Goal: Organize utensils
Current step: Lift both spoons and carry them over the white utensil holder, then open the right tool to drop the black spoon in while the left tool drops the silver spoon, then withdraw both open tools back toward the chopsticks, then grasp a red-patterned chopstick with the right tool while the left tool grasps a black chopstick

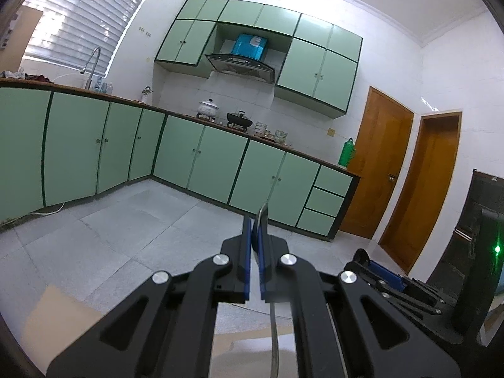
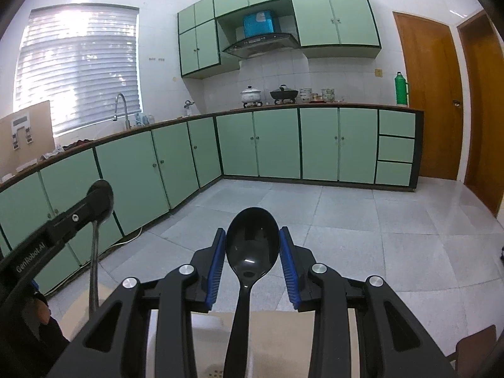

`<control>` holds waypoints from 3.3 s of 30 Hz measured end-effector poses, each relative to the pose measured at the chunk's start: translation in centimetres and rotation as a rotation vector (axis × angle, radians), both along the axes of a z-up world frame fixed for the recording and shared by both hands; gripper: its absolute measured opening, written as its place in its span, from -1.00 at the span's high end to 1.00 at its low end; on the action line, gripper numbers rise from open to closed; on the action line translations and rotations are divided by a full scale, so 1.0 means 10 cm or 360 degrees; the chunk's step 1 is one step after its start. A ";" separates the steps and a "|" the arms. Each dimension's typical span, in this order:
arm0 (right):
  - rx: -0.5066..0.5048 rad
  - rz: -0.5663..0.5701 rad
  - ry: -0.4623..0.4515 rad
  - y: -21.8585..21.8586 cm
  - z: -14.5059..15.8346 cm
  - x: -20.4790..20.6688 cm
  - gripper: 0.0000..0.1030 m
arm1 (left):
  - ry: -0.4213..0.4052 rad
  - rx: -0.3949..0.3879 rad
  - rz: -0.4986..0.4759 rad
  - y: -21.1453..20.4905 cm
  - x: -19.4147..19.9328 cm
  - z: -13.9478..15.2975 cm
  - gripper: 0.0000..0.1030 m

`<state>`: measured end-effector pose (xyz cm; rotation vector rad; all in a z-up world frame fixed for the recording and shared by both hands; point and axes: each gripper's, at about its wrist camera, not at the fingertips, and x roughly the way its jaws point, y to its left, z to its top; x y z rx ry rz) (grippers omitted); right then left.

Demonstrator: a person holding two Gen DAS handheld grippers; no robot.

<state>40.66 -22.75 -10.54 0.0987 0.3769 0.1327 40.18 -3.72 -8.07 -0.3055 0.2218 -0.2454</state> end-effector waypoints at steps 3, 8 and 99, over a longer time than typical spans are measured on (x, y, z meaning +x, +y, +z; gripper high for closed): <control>-0.0006 0.0010 0.0016 0.02 -0.05 -0.01 0.34 | 0.0013 0.0003 0.0034 0.02 -0.03 0.01 0.94; 0.0000 0.0042 0.0056 0.05 -0.07 -0.01 0.32 | 0.0069 0.0024 0.0039 0.05 -0.06 0.02 0.93; -0.0194 0.0215 0.0764 0.05 -1.16 -2.87 0.76 | 0.1019 0.0678 -0.0124 0.01 -2.66 -1.39 -0.30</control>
